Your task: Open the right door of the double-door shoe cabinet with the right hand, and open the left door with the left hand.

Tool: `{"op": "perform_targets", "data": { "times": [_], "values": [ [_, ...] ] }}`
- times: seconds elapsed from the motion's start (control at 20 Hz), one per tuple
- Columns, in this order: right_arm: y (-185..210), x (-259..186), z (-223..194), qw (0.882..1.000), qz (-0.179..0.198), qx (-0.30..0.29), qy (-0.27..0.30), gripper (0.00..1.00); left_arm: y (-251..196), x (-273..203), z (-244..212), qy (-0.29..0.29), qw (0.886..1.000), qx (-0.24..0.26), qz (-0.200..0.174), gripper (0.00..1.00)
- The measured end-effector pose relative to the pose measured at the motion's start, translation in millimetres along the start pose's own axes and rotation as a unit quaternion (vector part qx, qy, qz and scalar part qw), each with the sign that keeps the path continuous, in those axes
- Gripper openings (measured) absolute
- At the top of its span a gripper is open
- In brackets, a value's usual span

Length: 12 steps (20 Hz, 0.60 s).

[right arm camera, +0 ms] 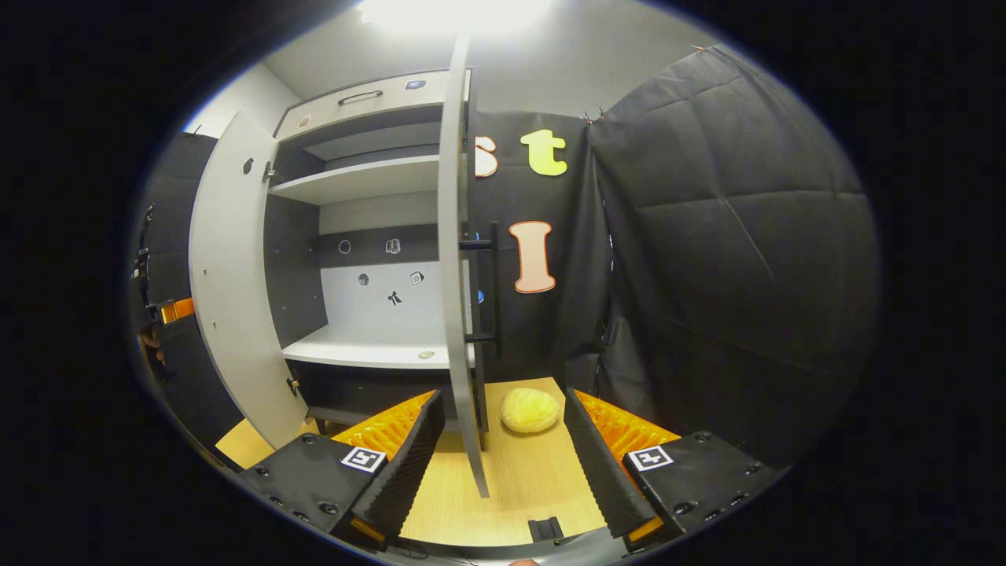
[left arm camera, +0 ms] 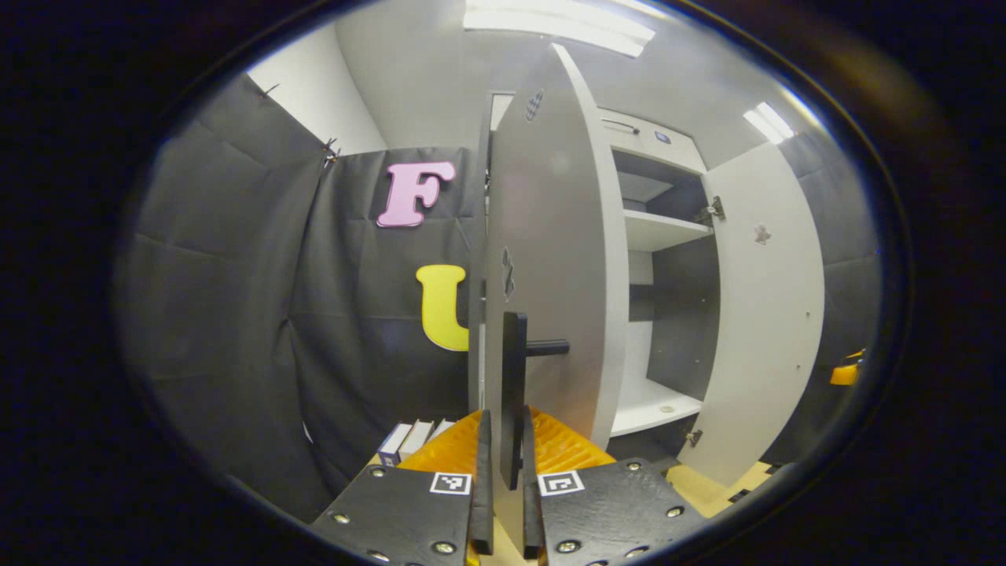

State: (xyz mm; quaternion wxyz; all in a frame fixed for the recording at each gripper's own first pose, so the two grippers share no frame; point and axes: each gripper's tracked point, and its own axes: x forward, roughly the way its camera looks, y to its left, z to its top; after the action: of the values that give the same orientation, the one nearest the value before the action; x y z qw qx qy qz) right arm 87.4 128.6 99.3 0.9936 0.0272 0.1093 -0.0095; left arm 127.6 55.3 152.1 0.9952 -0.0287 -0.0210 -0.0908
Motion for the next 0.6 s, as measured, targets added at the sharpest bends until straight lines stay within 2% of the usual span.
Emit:
{"op": "perform_targets", "data": {
  "times": [0.05, 0.15, 0.2, 0.25, 0.3, 0.35, 0.4, 0.45, 0.5, 0.6],
  "values": [
    [5.1, -0.6, -0.4, 1.0, 0.001, 0.0, -0.001, 0.92, 10.0, -0.4, 1.6, -0.002, 1.0, 0.003, 0.009, 0.17],
    [15.1, -2.6, -2.1, 1.0, 0.003, -0.002, 0.0, 0.93, 45.4, 2.6, 5.6, -0.008, 0.998, 0.024, 0.055, 0.03],
    [19.6, -4.1, -2.5, 1.0, 0.001, -0.003, 0.0, 0.93, 55.4, -9.9, 6.5, -0.007, 0.998, 0.022, 0.051, 0.03],
    [24.4, -4.4, -3.4, 1.0, 0.0, -0.004, 0.0, 0.92, 49.7, -11.1, 5.4, -0.006, 1.0, -0.002, 0.022, 0.0],
    [30.0, -4.8, -5.9, 1.0, 0.0, -0.005, 0.001, 0.92, 39.9, -8.7, 2.7, -0.006, 1.0, -0.021, 0.005, 0.05],
    [35.4, -5.0, -6.9, 1.0, 0.0, -0.005, 0.001, 0.92, 44.9, -10.5, 0.7, -0.004, 1.0, -0.022, 0.001, 0.0],
    [39.6, -5.9, -7.5, 1.0, 0.0, -0.004, 0.0, 0.92, 48.4, -11.7, -0.4, -0.004, 1.0, -0.017, -0.002, 0.05],
    [42.7, -6.3, -8.0, 1.0, 0.001, -0.004, 0.0, 0.92, 47.2, -10.4, -1.3, -0.002, 1.0, -0.016, -0.006, 0.05],
    [46.6, -7.6, -7.9, 1.0, 0.003, -0.005, -0.001, 0.92, 45.6, -13.8, -3.9, 0.001, 1.0, -0.014, -0.008, 0.0],
    [56.5, -14.3, -5.5, 1.0, 0.012, -0.008, -0.006, 0.96, 43.4, -25.5, -8.3, 0.004, 1.0, -0.011, -0.007, 0.05]
  ]
}}
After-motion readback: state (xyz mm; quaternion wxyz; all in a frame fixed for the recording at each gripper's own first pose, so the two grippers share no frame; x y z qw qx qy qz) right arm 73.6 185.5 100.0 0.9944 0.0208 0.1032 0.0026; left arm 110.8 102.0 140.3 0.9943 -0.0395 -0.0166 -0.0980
